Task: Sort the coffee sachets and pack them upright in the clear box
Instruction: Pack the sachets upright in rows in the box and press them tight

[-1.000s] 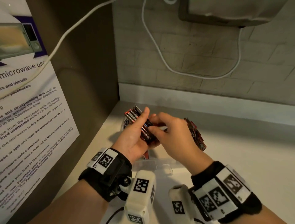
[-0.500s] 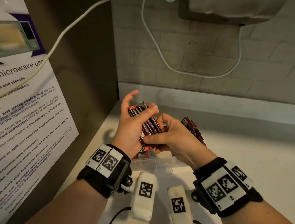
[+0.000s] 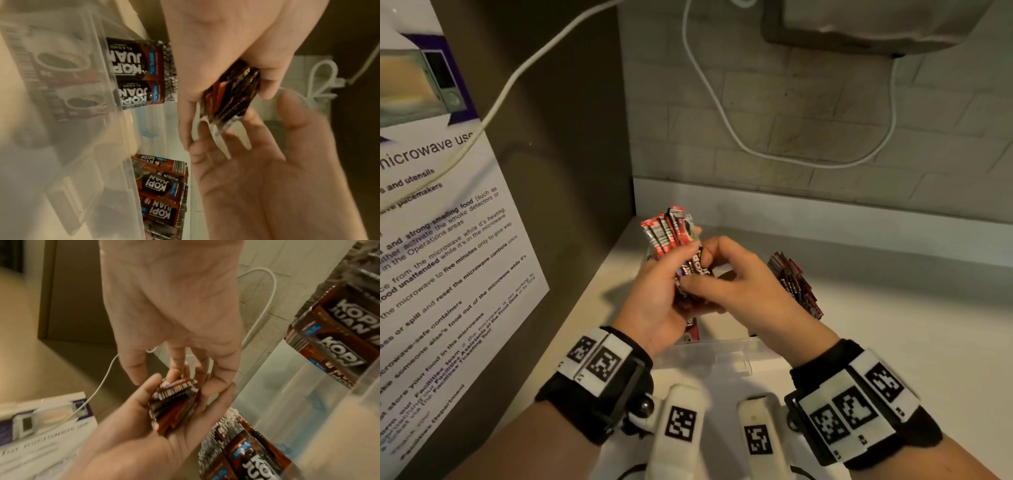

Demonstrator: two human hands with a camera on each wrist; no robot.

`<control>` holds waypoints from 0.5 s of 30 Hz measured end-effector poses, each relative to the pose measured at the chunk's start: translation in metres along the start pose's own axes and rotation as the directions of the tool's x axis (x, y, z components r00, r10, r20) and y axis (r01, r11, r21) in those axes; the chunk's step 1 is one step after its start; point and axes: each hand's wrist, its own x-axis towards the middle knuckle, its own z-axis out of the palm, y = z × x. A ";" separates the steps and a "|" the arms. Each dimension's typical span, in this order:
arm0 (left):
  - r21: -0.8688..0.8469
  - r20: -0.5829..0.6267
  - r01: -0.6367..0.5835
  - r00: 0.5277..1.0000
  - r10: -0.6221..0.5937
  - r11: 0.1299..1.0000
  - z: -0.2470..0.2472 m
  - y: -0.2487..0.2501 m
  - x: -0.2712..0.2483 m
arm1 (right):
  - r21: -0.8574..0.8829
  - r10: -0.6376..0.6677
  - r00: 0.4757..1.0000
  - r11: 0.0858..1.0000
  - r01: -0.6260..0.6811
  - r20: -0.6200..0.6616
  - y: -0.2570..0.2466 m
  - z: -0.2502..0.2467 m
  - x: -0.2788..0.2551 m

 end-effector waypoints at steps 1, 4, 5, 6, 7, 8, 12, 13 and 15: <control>-0.019 0.007 0.034 0.999 -0.034 0.999 -0.002 0.004 0.000 | 0.062 0.013 1.000 0.998 -0.012 -0.012 -0.002 -0.002 0.000; -0.027 0.046 0.089 0.995 -0.088 0.996 -0.005 0.012 -0.003 | 0.124 0.090 0.989 0.989 -0.076 -0.116 -0.005 -0.008 0.003; -0.024 0.055 0.094 0.994 -0.092 0.995 -0.005 0.013 -0.004 | 0.144 0.124 0.985 0.984 -0.107 -0.120 -0.005 -0.009 0.004; -0.018 0.059 0.098 0.994 -0.096 0.995 -0.004 0.013 -0.004 | 0.150 0.145 0.984 0.980 -0.128 -0.106 -0.004 -0.009 0.005; -0.014 0.054 0.100 0.994 -0.099 0.995 -0.004 0.014 -0.005 | 0.131 0.159 0.982 0.981 -0.146 -0.098 -0.004 -0.009 0.006; -0.015 0.043 0.098 0.994 -0.097 0.995 -0.004 0.015 -0.005 | 0.107 0.165 0.981 0.982 -0.154 -0.103 -0.003 -0.009 0.007; -0.032 -0.047 0.055 0.997 -0.057 0.998 -0.005 0.018 -0.002 | 0.132 0.181 0.956 0.979 -0.153 -0.229 0.003 -0.014 0.013; -0.041 -0.084 0.033 0.996 -0.036 0.999 -0.008 0.019 0.001 | 0.146 0.181 0.950 0.978 -0.148 -0.253 0.003 -0.017 0.015; -0.047 -0.182 -0.017 0.983 0.008 0.999 -0.015 0.023 0.006 | 0.073 0.149 0.937 0.989 -0.132 -0.316 0.002 -0.029 0.018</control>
